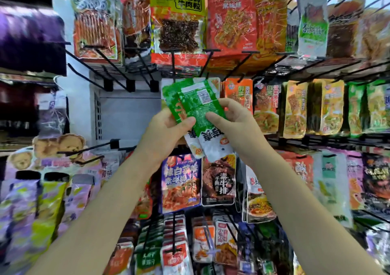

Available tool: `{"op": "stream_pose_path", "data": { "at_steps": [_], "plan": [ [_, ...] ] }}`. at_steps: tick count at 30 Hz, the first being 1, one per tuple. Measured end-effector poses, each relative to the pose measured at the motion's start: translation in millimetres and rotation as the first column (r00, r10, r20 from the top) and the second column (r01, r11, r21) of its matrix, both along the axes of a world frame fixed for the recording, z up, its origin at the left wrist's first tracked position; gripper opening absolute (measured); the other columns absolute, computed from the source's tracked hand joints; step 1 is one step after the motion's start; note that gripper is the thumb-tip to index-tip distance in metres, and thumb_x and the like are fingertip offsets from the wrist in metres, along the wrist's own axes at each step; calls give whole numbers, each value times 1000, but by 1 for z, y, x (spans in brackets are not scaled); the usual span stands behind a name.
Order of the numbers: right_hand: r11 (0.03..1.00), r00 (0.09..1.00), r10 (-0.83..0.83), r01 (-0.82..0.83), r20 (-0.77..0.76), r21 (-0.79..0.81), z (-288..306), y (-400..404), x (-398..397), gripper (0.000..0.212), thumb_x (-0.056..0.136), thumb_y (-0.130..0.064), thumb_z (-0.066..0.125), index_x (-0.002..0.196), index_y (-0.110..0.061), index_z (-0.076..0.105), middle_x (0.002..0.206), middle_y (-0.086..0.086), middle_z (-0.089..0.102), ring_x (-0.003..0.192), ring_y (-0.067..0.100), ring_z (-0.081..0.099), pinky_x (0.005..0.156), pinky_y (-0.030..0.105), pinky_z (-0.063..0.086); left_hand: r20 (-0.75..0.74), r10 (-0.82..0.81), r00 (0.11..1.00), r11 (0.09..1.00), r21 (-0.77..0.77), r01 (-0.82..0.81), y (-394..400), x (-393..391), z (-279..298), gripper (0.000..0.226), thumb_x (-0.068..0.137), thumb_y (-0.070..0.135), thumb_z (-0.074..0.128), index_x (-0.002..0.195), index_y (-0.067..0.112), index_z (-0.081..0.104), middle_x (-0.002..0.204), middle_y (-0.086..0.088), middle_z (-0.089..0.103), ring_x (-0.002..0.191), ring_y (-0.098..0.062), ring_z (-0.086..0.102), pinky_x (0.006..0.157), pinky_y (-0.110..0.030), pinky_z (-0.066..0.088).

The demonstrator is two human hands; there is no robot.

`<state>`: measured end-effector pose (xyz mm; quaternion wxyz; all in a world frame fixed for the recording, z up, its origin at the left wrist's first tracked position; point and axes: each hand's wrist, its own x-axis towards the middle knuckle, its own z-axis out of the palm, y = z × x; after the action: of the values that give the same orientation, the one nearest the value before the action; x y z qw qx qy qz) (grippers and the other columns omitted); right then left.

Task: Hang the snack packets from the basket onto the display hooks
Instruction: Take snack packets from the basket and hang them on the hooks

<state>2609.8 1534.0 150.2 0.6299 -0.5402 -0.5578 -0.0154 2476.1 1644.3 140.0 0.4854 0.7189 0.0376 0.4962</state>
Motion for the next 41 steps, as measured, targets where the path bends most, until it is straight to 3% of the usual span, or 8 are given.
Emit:
{"op": "stream_pose_path", "data": {
  "at_steps": [2,7,12,18,24,30,34,41],
  "plan": [
    [998,993,55,-54,-103,10,2,-1,-1,30,95,-31,69,124,-27,60,116,-11,61,100,-12,56,84,18,49,47,164,985,974,153,-169,3,-10,-2,73,90,26,75,151,25,35,142,8,56,126,-6,57,107,-36,47],
    [995,956,93,-85,-279,42,12,-2,-6,21,96,-17,68,117,-14,68,111,9,75,102,30,72,92,53,57,117,393,912,596,723,-349,18,-34,7,87,77,61,75,152,47,33,167,15,6,152,-2,-1,118,-38,8],
    [987,936,123,-149,-330,-55,22,3,-18,39,93,-18,72,129,-12,61,119,12,68,88,16,70,66,30,57,281,468,837,342,816,-466,19,-29,17,40,80,41,61,118,35,73,150,-4,52,146,-34,34,118,-56,5],
    [975,861,208,-218,-465,32,31,-4,-29,49,100,-58,47,93,-13,66,73,4,57,59,17,50,57,28,42,219,446,868,688,536,-489,17,-34,20,45,83,47,69,92,4,75,89,-13,76,84,-31,70,86,-43,55],
    [996,993,94,-95,64,0,17,4,-48,17,88,-31,76,96,-18,69,77,-5,68,69,7,64,63,21,49,109,136,985,988,59,-143,3,-36,21,36,80,32,80,98,4,68,90,-13,76,84,-30,74,75,-46,62],
    [995,998,60,-62,23,77,15,18,-46,16,90,-18,75,101,-8,71,97,12,73,87,24,71,78,34,60,-19,-311,950,932,-201,301,7,-43,12,30,100,25,52,121,8,65,111,-14,75,100,-29,73,86,-44,61],
    [995,992,72,-63,-104,83,15,22,-43,77,73,-47,80,137,-10,59,132,8,66,121,26,63,102,50,52,56,-265,963,950,-153,271,20,-47,6,25,100,5,50,119,6,67,113,-15,75,100,-29,73,81,-42,62],
    [994,990,39,-25,-133,108,20,29,-37,50,96,-12,66,142,-18,48,143,4,56,132,18,52,111,44,44,197,-80,977,955,-264,132,39,-65,13,23,99,2,54,118,5,67,103,-12,76,88,-27,74,68,-46,64]
  ]
}}
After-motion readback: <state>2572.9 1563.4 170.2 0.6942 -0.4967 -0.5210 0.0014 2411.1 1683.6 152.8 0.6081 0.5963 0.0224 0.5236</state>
